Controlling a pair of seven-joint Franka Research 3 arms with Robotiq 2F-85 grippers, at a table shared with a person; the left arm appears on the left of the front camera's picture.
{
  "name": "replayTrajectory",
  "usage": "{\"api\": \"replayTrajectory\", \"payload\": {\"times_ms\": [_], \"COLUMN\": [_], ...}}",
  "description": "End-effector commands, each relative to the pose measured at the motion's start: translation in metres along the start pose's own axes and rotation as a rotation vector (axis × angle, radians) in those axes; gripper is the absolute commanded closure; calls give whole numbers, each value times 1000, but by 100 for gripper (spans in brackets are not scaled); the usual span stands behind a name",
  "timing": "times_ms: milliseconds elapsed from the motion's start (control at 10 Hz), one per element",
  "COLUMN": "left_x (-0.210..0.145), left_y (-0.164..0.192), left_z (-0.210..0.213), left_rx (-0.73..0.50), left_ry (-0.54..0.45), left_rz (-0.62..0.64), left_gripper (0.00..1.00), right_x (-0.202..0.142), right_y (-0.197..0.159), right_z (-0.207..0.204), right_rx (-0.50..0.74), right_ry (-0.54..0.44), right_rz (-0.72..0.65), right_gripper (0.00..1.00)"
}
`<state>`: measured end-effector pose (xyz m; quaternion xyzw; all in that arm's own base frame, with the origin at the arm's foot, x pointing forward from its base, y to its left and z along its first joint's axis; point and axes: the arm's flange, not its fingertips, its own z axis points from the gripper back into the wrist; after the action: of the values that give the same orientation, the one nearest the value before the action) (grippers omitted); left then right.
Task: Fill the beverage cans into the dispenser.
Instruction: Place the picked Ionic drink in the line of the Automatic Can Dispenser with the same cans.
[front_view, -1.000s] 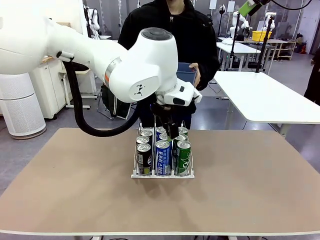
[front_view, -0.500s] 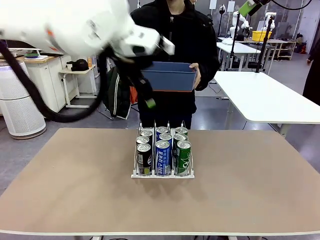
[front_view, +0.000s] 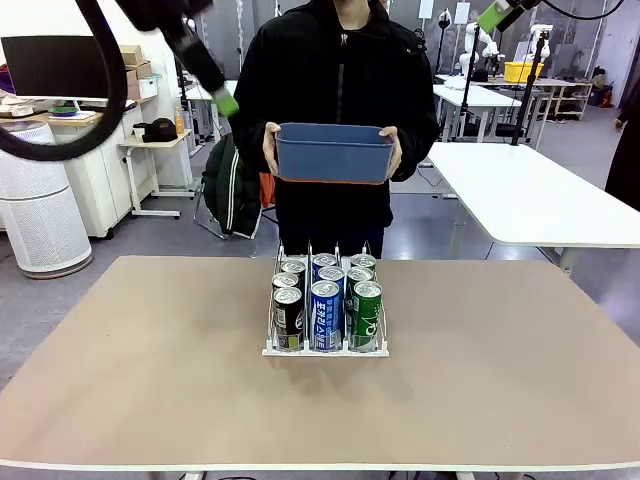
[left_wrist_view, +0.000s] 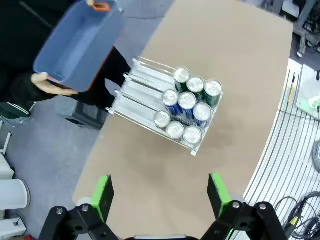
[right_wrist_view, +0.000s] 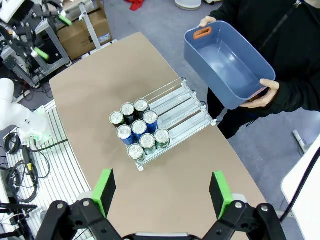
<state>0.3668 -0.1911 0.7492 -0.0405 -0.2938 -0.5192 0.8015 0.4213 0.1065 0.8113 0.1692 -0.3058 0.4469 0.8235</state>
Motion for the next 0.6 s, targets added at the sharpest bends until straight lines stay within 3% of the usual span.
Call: {"api": "replayTrajectory", "payload": {"times_ms": [0, 100, 200, 300, 500], "left_x": [5, 7, 13, 7, 7], "left_y": [12, 16, 4, 14, 14], "left_z": [30, 46, 29, 45, 45], "left_rx": [14, 44, 63, 50, 50], "left_ry": [-52, -48, 6, -56, -56], "left_rz": [20, 21, 17, 15, 15], "left_gripper": [0, 0, 0, 0, 0], "right_x": [-1, -1, -1, -1, -1], "right_y": [1, 1, 1, 1, 1], "right_z": [0, 0, 0, 0, 0], "right_rx": [1, 1, 1, 1, 1], "right_ry": [1, 1, 1, 1, 1], "right_rz": [0, 0, 0, 0, 0], "right_gripper": [0, 0, 0, 0, 0]}}
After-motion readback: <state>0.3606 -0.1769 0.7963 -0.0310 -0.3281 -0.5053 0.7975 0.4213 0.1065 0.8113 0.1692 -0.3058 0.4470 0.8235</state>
